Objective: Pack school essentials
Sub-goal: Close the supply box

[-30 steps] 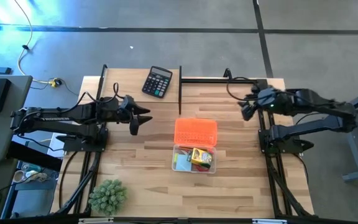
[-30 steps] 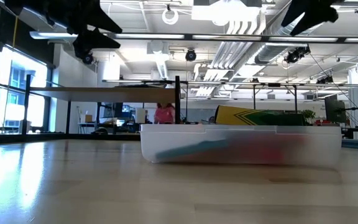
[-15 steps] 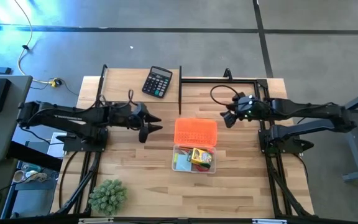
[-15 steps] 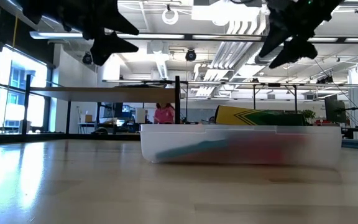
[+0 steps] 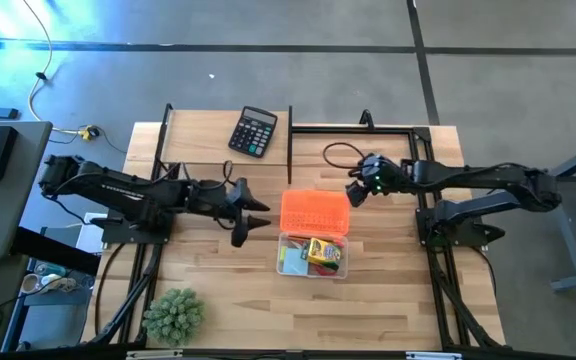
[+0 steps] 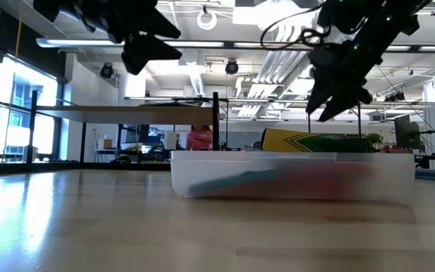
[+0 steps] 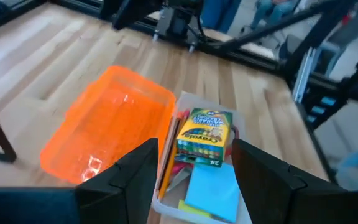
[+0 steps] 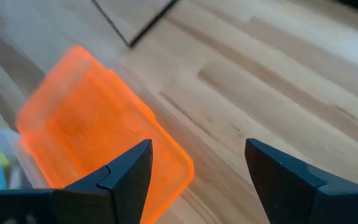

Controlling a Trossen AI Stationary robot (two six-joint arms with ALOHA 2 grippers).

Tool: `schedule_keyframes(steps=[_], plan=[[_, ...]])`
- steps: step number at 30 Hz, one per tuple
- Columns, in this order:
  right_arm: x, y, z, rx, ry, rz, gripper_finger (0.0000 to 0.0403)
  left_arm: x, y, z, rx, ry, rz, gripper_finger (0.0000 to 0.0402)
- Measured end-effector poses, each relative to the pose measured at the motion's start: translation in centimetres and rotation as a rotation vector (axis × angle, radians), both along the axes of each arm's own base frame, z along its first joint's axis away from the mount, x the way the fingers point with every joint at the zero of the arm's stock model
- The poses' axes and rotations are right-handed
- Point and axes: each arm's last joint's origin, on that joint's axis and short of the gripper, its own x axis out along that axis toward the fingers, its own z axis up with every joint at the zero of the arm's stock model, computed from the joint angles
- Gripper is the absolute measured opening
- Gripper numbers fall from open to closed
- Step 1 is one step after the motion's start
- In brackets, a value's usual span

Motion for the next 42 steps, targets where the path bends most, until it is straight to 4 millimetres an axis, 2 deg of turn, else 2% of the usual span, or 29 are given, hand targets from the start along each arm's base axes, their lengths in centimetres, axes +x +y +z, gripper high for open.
schedule_keyframes(steps=[10, 20, 31, 42], plan=[[1.8, -0.4, -2.8, 0.07, 0.113, 0.067, 0.0247, 2.4, -0.4, 0.3, 0.122, 0.181, -0.03, 0.0192], [2.7, -0.6, -4.5, 0.107, 0.164, 0.084, 0.0247, 3.7, -0.4, -2.3, 0.138, 0.307, -0.088, 0.0192], [3.0, -0.6, -5.4, 0.149, 0.192, 0.039, 0.0247, 4.3, -1.2, -3.5, 0.076, 0.331, -0.21, 0.0192], [3.0, -0.8, -5.4, 0.124, 0.195, 0.011, 0.019, 4.7, -1.1, -4.5, 0.094, 0.362, -0.222, 0.0192]])
